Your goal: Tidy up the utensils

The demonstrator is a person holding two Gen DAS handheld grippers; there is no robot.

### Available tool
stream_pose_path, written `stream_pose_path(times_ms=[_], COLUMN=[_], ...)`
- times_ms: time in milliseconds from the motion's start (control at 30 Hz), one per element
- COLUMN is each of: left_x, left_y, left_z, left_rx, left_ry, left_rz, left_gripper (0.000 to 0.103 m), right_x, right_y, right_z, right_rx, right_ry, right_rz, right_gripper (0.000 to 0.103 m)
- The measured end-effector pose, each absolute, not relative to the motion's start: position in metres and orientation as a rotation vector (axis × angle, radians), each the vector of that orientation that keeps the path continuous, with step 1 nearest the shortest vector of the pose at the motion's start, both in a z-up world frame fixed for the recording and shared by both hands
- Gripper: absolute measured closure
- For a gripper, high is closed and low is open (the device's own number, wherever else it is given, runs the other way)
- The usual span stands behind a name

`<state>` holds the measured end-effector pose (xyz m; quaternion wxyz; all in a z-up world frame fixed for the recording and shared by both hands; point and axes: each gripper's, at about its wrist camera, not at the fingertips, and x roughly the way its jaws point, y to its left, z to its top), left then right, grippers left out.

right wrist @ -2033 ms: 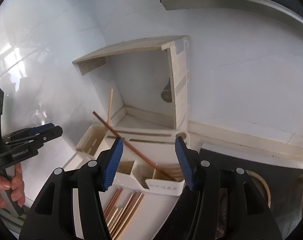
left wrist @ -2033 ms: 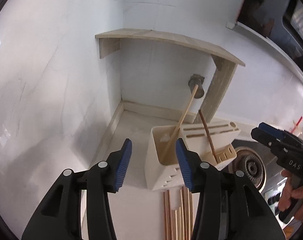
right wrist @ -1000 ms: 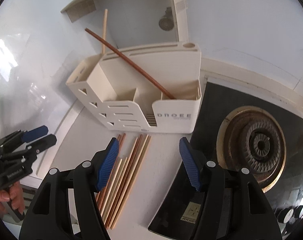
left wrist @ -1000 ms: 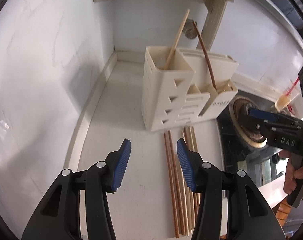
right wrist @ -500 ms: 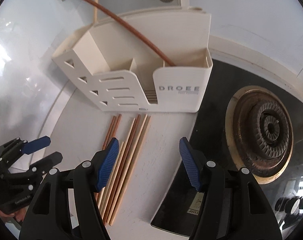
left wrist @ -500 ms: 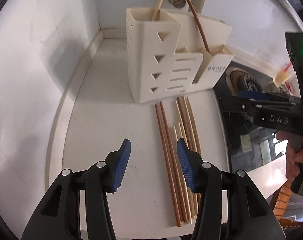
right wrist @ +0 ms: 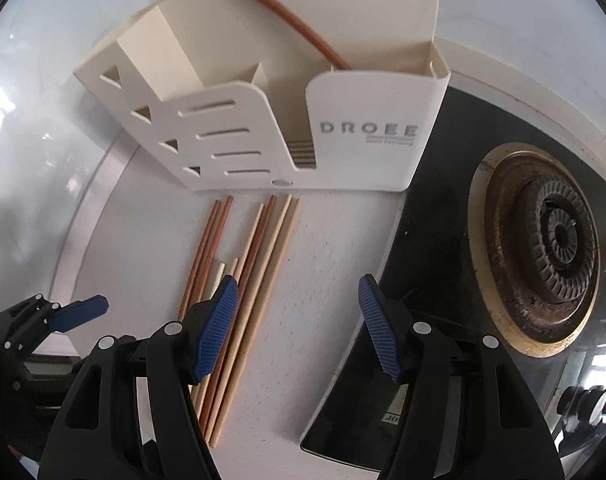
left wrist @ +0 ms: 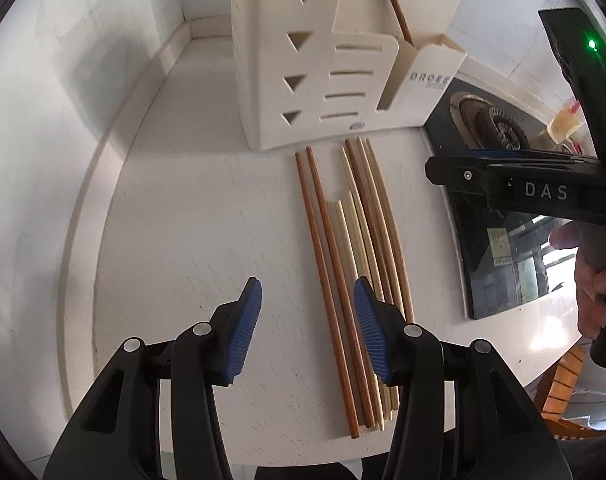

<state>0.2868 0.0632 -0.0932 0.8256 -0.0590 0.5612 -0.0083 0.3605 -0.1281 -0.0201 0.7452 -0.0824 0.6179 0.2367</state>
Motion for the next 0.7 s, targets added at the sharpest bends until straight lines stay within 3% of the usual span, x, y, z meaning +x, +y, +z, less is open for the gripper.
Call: stream_pose_path(times_ms=[467,533,700], left_x=[0.288,0.289,0.291], left_y=[0.062,0.063,0.061], left_z=[-0.117,-0.118,-0.120], left_rx=[-0.126,-0.133,-0.123], left_ry=[1.257,1.263,1.274], left_rz=[-0.027,-0.030,-0.034], left_gripper=[0.055,0.055,0.055], right_x=[0.356,0.358,0.360], right_y=[-0.120,-0.116,-0.111], right_z=[-0.043,-0.048,-0.056], right_rx=[-0.183,-0.184,-0.185], right_ry=[1.439,1.450,1.474], right_rz=[0.521,0.521,0.511], right_gripper=[0.041,0.047,0.047])
